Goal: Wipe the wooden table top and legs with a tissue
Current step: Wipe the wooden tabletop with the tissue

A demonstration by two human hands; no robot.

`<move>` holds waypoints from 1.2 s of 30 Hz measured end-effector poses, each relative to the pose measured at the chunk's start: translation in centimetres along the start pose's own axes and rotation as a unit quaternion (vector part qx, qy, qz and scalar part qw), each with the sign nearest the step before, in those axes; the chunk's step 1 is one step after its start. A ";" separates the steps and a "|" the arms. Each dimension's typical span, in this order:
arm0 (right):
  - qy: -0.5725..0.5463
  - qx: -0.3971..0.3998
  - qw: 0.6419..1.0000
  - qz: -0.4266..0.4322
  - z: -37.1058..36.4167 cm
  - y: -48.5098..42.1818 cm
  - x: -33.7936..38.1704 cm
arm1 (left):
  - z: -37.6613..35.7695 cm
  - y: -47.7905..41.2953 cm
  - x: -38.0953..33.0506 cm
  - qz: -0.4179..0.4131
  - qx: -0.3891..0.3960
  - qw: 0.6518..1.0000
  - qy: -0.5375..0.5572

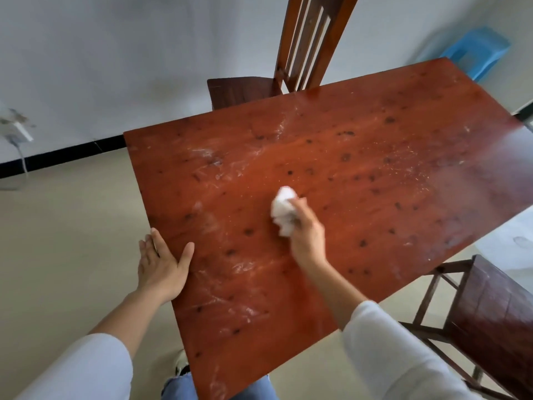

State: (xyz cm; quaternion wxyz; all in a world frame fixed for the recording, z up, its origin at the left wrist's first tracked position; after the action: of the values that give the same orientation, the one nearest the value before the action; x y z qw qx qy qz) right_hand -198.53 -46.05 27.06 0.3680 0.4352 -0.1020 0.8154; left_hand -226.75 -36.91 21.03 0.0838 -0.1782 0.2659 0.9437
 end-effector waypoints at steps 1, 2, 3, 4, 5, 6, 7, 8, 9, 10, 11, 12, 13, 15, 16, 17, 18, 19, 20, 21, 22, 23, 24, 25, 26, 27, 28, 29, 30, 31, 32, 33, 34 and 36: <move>0.026 -0.040 0.998 -0.036 1.8 -1.4 -1.6 | 0.0 0.0 0.0 -0.002 0.000 1.000 0.002; 0.068 -0.062 0.994 -0.060 3.2 -2.3 -3.2 | 0.0 0.1 0.1 -0.004 0.001 1.000 0.003; 0.111 -0.068 0.989 -0.073 3.8 -2.8 -4.6 | 0.0 0.1 0.1 -0.006 0.002 1.000 0.004; 0.146 -0.067 0.984 -0.077 3.8 -2.9 -5.5 | 0.0 0.1 0.1 -0.009 0.005 1.000 0.006; 0.169 -0.062 0.981 -0.072 3.2 -2.5 -5.9 | 0.0 0.0 0.0 -0.013 0.011 1.000 0.009; 0.180 -0.056 0.981 -0.052 2.0 -1.7 -5.7 | 0.0 0.0 0.1 -0.018 0.018 1.000 0.011; 0.182 -0.049 0.982 -0.021 0.5 -0.6 -5.1 | 0.1 -0.1 0.1 -0.026 0.027 0.999 0.014; 0.181 -0.040 0.983 0.015 -1.4 0.8 -4.0 | 0.2 -0.1 0.3 -0.037 0.036 0.999 0.015; 0.181 -0.026 0.982 0.044 -3.4 2.6 -3.0 | 0.4 0.1 0.5 -0.054 0.043 0.998 0.012; 0.180 -0.013 0.981 0.069 -5.4 4.6 -2.0 | 0.7 0.2 0.8 -0.078 0.048 0.996 0.004; 0.177 -0.001 0.980 0.090 -7.4 6.6 -1.0 | 1.1 0.2 1.1 -0.107 0.051 0.993 -0.007; 0.172 0.017 0.979 0.110 -9.6 8.9 -0.1 | 1.7 0.3 1.4 -0.137 0.052 0.989 -0.024; 0.167 0.036 0.976 0.137 -11.7 11.1 0.9 | 2.4 0.1 1.7 -0.167 0.051 0.984 -0.046; 0.152 0.086 0.967 0.184 -15.7 15.2 3.2 | 3.7 -0.3 2.3 -0.217 0.058 0.971 -0.087; 0.143 0.126 0.962 0.194 -17.4 17.0 4.5 | 4.3 -0.5 2.6 -0.233 0.066 0.965 -0.099; 0.131 0.161 0.959 0.193 -18.7 18.6 5.5 | 4.8 -0.7 2.8 -0.250 0.075 0.959 -0.111; 0.106 0.185 0.960 0.182 -19.1 19.7 6.5 | 5.2 -0.9 2.9 -0.267 0.083 0.952 -0.125; 0.072 0.184 0.967 0.160 -18.7 20.4 7.2 | 5.5 -1.0 3.0 -0.284 0.091 0.944 -0.140; 0.038 0.158 0.978 0.135 -17.6 20.7 7.7 | 5.8 -1.2 3.1 -0.299 0.097 0.937 -0.153; 0.006 0.112 0.988 0.103 -15.8 20.5 7.8 | 5.9 -1.4 3.2 -0.310 0.102 0.931 -0.163; -0.022 0.045 0.997 0.066 -13.6 19.9 7.2 | 5.9 -1.5 3.2 -0.317 0.105 0.927 -0.169; -0.044 -0.032 0.998 0.021 -11.0 19.2 5.9 | 5.8 -1.5 3.2 -0.320 0.108 0.925 -0.171; -0.062 -0.103 0.992 -0.034 -8.4 18.4 4.1 | 5.7 -1.5 3.2 -0.322 0.109 0.924 -0.174; -0.074 -0.165 0.979 -0.098 -5.5 17.8 2.0 | 5.6 -1.4 3.2 -0.321 0.107 0.923 -0.180; -0.074 -0.207 0.963 -0.154 -2.9 17.3 0.1 | 5.5 -1.4 3.2 -0.321 0.103 0.922 -0.190; -0.057 -0.221 0.952 -0.203 -1.0 17.1 -1.8 | 5.4 -1.4 3.1 -0.322 0.098 0.920 -0.201; -0.026 -0.208 0.947 -0.241 0.0 17.1 -3.5 | 5.4 -1.3 3.0 -0.322 0.092 0.918 -0.212; 0.028 -0.182 0.950 -0.254 0.0 17.2 -4.7 | 5.4 -1.2 2.9 -0.322 0.087 0.916 -0.221; 0.074 -0.166 0.950 -0.253 -0.8 17.7 -5.1 | 5.3 -1.1 2.8 -0.321 0.082 0.916 -0.227; 0.123 -0.167 0.954 -0.216 -2.3 18.2 -4.8 | 5.3 -1.0 2.7 -0.321 0.076 0.916 -0.230; 0.140 -0.172 0.959 -0.176 -4.4 18.8 -4.0 | 5.2 -0.9 2.6 -0.320 0.071 0.916 -0.232; 0.146 -0.167 0.965 -0.141 -6.9 19.7 -3.2 | 5.1 -0.9 2.6 -0.318 0.067 0.917 -0.233; 0.151 -0.139 0.973 -0.103 -9.5 20.6 -2.1 | 5.0 -0.8 2.7 -0.316 0.064 0.917 -0.237; 0.147 -0.030 0.989 -0.006 -14.4 22.8 1.2 | 4.9 -0.7 2.8 -0.313 0.059 0.914 -0.249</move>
State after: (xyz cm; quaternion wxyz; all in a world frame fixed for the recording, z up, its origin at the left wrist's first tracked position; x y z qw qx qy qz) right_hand -223.84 -54.54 22.87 0.3970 0.2999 -0.0685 0.8647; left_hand -230.60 -33.53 23.47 0.4491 -0.0062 0.2221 0.8654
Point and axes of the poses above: each hand's wrist, its own y-axis away from the middle knuckle, its own z-axis out of the back of the hand, x = y × z, the point moved 6 cm from there along -y, towards the middle knuckle, and after that the axes turned 8 degrees about -z, right-handed, at the moved point
